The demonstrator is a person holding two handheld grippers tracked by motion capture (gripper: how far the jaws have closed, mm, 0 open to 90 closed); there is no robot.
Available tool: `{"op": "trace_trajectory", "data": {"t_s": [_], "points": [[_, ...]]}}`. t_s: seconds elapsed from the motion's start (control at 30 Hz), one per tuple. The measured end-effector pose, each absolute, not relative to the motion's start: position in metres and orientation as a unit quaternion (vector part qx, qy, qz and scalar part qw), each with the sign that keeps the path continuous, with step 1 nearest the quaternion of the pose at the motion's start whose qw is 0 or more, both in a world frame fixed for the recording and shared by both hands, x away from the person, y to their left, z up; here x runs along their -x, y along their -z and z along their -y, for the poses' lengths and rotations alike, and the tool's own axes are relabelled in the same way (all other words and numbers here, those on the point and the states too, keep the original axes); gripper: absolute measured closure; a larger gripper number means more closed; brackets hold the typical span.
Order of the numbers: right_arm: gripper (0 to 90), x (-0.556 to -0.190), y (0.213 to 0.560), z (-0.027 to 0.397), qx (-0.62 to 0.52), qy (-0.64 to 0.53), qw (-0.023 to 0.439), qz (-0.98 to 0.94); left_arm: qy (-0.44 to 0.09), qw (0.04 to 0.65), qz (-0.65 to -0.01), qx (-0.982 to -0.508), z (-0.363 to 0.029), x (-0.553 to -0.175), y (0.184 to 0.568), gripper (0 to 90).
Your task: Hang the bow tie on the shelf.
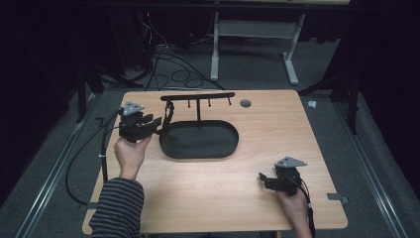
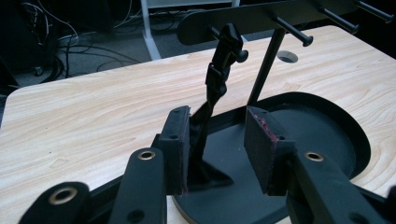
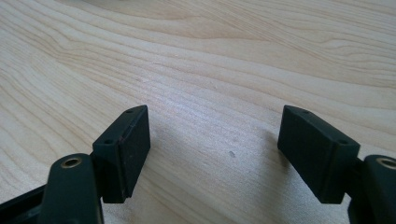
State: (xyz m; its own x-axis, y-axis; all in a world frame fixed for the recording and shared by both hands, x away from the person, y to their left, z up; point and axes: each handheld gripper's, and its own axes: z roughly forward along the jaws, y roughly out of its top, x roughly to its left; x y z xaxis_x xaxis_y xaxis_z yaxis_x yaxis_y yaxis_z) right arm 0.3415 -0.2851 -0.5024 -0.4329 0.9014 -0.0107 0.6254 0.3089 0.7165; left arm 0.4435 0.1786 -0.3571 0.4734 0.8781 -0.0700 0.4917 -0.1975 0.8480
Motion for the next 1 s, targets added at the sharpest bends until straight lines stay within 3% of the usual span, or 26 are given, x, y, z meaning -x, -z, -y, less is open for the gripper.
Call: {"op": "trace_trajectory", "data": {"t_s": [1.0], "points": [[26.6,-0.342,0.502,0.285,-0.489,-0.327,0.211,-0.781,-0.225,0.446,-0.469,-0.728,-0.193,-0.419,0.362,56.6]]}}
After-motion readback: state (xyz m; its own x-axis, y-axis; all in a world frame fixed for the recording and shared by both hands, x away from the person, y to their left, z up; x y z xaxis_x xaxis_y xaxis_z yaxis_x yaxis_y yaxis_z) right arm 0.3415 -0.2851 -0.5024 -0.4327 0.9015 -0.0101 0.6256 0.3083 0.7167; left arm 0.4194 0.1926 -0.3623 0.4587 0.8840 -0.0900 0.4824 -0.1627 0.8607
